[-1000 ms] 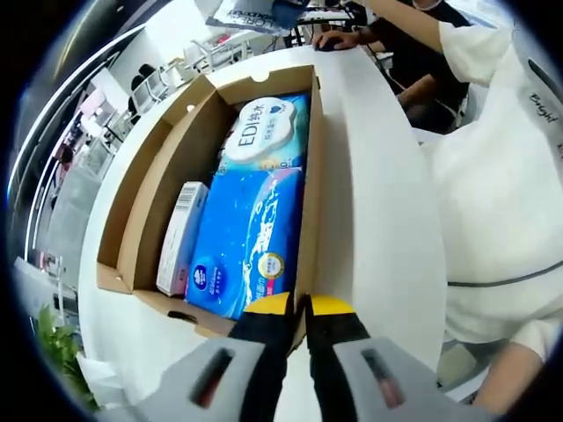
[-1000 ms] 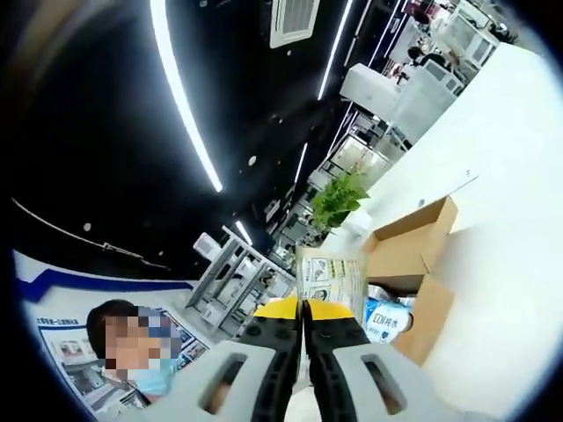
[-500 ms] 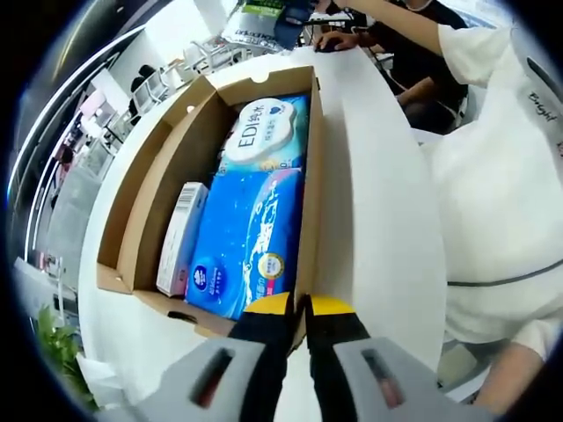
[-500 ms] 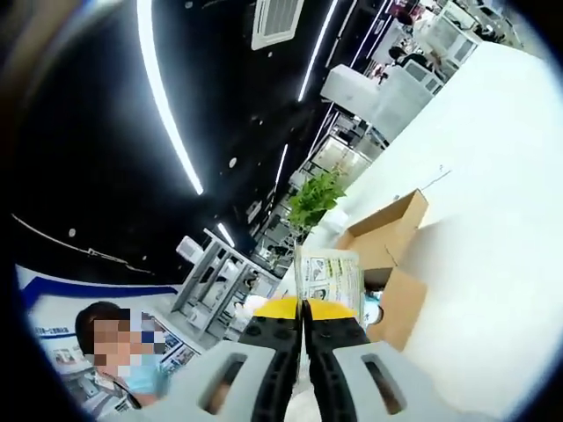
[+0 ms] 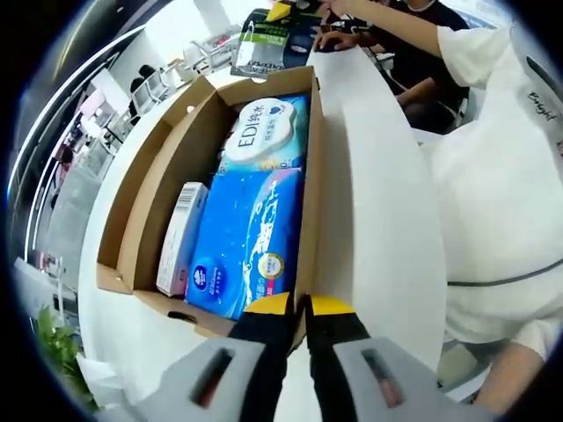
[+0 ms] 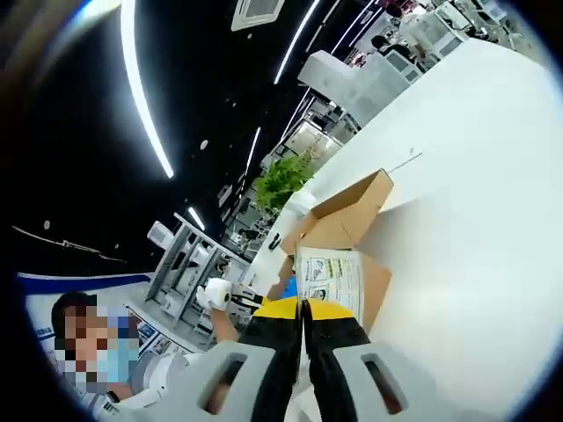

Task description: Operate the shoe box by opening the lid, removing the specified soft item, and placing it in the target area until the item is outside and the box remains undamaged.

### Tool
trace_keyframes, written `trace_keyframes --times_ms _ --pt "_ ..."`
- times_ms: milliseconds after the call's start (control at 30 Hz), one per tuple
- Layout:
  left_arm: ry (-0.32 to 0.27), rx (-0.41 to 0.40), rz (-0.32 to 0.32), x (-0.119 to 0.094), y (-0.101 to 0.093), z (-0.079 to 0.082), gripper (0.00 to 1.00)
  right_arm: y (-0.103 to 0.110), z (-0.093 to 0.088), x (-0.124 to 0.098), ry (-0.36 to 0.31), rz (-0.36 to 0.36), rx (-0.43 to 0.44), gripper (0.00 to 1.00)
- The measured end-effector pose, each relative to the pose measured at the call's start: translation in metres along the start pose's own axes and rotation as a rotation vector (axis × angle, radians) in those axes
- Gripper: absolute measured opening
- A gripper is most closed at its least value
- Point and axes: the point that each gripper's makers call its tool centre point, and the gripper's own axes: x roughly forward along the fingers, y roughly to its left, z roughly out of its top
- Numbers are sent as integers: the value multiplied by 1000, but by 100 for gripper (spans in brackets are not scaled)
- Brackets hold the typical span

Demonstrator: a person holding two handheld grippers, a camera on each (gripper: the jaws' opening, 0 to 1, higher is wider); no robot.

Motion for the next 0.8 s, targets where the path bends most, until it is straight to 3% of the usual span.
trace_keyframes --times_ms 400,567,667,800 --pt "-4 2 4 0 0 0 5 -13 -9 5 -1 -15 26 0" --pt "-6 1 3 0 0 0 5 -22 -14 7 10 -54 22 0" --pt "-7 1 6 0 0 0 6 -33 -12 6 -16 -118 19 0" --pt "-8 2 8 0 0 0 6 -39 -11 2 -14 -107 35 0"
